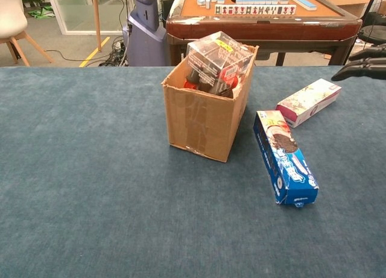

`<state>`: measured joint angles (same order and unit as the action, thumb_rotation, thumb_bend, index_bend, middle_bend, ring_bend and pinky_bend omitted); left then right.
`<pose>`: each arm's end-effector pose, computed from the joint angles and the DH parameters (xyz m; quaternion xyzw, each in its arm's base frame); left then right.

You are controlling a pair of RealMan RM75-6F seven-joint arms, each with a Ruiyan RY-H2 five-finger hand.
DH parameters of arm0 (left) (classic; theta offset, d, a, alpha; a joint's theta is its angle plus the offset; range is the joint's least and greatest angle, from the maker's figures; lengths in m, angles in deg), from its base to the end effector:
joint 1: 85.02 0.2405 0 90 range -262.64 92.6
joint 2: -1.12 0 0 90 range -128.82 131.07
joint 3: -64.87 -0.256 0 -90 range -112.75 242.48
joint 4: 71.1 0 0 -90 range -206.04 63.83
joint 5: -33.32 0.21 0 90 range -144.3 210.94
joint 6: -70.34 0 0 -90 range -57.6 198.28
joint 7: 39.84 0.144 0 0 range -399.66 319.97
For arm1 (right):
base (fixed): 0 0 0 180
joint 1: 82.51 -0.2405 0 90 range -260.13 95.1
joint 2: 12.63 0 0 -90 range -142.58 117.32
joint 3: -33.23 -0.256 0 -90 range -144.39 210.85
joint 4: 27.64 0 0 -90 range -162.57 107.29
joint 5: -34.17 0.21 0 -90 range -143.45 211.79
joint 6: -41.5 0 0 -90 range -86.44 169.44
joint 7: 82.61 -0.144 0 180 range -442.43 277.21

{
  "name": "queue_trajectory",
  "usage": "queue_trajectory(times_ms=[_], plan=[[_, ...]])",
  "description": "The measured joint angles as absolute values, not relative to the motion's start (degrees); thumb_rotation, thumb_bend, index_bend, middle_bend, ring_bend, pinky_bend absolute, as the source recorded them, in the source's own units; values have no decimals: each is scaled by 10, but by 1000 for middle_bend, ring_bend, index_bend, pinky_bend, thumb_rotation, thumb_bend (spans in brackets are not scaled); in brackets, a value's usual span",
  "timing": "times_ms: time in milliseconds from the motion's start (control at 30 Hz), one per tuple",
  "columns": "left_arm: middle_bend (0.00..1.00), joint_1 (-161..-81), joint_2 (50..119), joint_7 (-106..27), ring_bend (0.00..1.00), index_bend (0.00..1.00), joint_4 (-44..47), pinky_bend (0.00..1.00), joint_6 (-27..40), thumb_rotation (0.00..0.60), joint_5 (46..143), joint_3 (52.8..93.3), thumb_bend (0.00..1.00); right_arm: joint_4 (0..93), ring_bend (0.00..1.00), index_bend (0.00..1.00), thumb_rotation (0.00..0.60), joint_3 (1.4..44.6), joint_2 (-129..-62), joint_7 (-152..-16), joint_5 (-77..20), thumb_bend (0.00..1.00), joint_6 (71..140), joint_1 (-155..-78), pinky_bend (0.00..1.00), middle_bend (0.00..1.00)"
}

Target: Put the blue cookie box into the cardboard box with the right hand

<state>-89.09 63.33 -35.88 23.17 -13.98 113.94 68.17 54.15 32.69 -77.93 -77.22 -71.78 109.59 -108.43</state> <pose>-0.3216 0.1774 0.1711 -0.5771 -0.3936 -0.3475 0.6255 -0.2526 -0.2684 0.1072 0.8343 -0.1613 0.3232 0.4165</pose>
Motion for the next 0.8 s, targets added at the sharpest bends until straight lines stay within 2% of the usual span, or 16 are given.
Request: queue_trajectory(times_ms=[367,800], plan=[[302,-889,633,-359,222,295,229,355,-138,600,1129,686,24,473,29,191,600,360,-814,-787,-811,0,1067,-1173,105,154],[321,-886,627,-361,228,312,231,357,-137,600,1116,690,24,411,50,208,600,387,-863,-772,-845,0,1020,-1243,107,183]])
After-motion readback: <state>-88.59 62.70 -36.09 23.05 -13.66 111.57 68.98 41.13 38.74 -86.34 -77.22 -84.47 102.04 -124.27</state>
